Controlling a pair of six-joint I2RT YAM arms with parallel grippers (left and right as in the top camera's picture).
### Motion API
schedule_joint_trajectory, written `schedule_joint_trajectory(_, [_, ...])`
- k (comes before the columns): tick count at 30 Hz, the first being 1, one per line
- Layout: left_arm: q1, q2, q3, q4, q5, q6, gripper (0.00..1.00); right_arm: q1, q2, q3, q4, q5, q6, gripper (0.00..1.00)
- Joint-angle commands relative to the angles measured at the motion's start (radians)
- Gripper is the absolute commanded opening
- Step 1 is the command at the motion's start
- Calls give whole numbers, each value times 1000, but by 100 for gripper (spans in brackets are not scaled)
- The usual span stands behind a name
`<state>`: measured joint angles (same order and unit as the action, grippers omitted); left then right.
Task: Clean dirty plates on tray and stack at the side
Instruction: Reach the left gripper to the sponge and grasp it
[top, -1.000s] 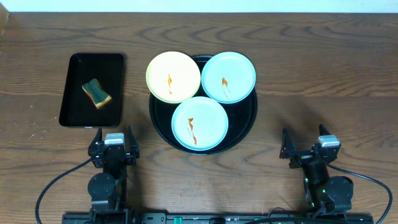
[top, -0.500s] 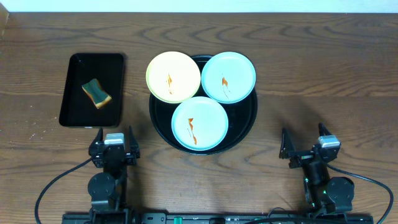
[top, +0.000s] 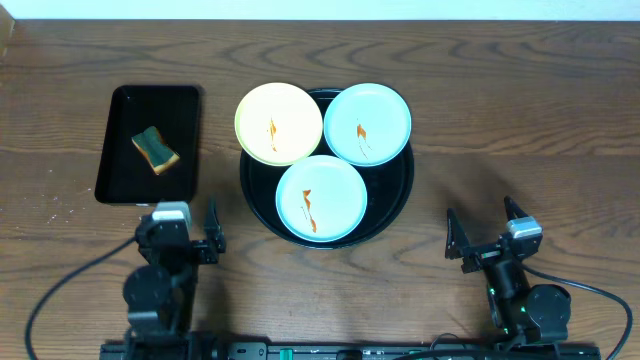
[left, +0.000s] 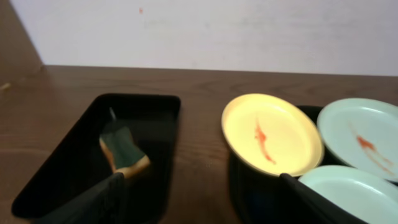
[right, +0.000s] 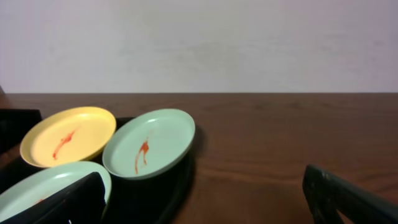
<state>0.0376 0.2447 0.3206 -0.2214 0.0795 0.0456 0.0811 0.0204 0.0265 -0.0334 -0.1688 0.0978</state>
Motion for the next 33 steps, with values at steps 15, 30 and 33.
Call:
schedule_joint_trajectory(15, [6, 641, 721, -537, 102, -21, 77, 6, 511, 444, -141, -154, 6, 99])
schedule_joint_trajectory(30, [6, 932, 950, -836, 394, -110, 98, 6, 1173, 1073, -572, -304, 6, 99])
schedule_joint_trajectory(33, [6, 959, 949, -841, 411, -114, 98, 6, 1211, 1077, -537, -320, 10, 99])
